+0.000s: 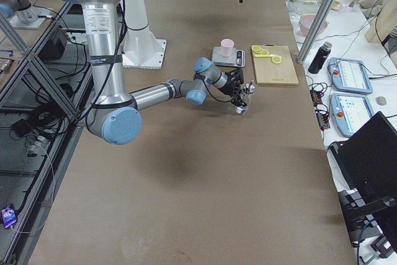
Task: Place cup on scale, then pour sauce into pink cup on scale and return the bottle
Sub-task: 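Lower the bottle onto the table with the right gripper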
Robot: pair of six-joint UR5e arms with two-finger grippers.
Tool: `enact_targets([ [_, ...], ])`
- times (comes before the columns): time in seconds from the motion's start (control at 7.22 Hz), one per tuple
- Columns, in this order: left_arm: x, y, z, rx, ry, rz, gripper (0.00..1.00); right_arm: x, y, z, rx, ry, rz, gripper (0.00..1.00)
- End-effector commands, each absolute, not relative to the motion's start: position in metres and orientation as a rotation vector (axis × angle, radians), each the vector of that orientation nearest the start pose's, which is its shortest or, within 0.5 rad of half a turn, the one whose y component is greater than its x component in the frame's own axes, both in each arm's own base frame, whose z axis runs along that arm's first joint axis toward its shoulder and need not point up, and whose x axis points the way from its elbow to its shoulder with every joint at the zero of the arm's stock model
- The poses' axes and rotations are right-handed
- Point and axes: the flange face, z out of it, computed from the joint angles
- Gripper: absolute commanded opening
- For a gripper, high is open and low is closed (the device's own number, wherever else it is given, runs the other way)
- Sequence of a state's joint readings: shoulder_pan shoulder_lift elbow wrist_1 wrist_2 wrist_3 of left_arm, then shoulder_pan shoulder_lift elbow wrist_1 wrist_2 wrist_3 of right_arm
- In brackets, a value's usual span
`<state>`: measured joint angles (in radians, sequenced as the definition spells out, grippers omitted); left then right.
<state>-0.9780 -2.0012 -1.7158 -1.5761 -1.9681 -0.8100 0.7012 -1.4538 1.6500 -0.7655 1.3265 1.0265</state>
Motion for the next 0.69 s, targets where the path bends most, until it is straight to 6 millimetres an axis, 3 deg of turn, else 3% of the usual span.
enact_targets([
  [0.0, 0.2797, -0.5838, 0.3575, 0.188, 0.664, -0.092, 0.99, -0.3348, -0.4887, 0.479, 0.764, -0.675, 0.262, 0.0],
  [0.55, 0.2786, -0.584, 0.3584, 0.187, 0.663, -0.094, 0.99, -0.3362, -0.4888, 0.4832, 0.758, -0.668, 0.26, 0.0],
])
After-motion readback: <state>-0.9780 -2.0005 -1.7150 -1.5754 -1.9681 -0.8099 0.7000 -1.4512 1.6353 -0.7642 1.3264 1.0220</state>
